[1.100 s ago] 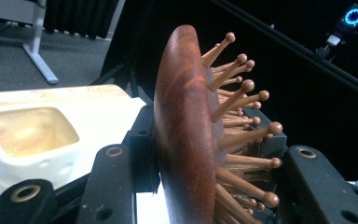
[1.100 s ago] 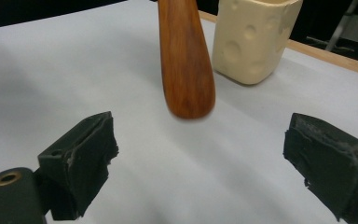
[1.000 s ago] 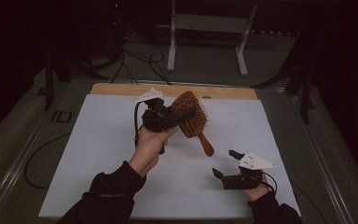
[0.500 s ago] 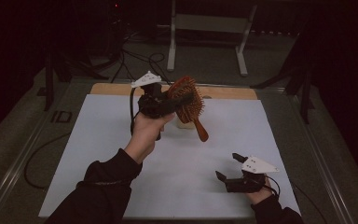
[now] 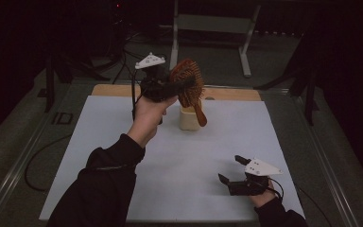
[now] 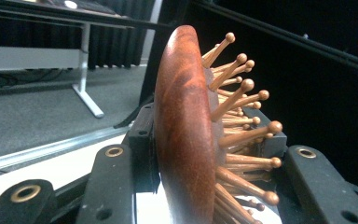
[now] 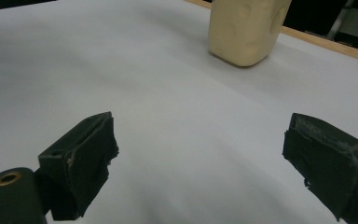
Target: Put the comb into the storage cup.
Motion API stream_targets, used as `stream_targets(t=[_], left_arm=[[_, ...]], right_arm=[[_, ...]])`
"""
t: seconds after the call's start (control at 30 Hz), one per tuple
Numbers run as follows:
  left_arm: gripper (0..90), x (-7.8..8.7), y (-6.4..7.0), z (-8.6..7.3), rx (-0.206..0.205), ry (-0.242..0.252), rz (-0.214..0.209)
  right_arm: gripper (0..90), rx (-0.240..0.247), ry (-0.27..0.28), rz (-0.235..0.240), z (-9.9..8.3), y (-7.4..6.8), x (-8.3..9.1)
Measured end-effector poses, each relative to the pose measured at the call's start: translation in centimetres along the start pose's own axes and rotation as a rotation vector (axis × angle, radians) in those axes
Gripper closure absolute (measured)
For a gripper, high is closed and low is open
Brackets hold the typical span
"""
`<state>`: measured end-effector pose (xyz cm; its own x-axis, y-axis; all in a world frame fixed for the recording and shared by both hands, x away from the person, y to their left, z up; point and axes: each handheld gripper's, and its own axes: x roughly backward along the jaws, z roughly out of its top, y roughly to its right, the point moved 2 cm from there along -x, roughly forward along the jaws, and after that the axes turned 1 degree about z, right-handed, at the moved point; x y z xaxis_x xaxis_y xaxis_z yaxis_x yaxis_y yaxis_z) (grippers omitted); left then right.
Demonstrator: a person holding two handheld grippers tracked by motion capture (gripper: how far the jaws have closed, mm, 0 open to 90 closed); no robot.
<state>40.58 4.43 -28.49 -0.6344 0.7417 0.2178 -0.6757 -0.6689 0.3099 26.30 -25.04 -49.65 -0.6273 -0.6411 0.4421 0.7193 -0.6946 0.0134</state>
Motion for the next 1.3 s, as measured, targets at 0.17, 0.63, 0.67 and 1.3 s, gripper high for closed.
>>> stream_targets(t=[0.17, 0.63, 0.67, 1.3], left_arm=[[55.8, -0.5, -1.2, 0.8, 0.013, 0.033, 0.042], [55.7, -3.0, -4.1, 0.5, -0.011, 0.03, 0.161], [55.7, -3.2, -4.2, 0.4, -0.015, 0.03, 0.171], [55.5, -6.1, -6.3, -1.6, 0.024, -0.005, 0.184]], right_arm=[[8.5, -0.001, 0.005, 0.001, 0.0, 0.0, 0.0], [8.5, 0.01, 0.001, -0.005, 0.0, 0.1, 0.0], [8.5, 0.012, -0.002, -0.003, 0.0, 0.1, 0.0], [8.5, 0.013, -0.004, 0.016, -0.2, 0.2, 0.0]])
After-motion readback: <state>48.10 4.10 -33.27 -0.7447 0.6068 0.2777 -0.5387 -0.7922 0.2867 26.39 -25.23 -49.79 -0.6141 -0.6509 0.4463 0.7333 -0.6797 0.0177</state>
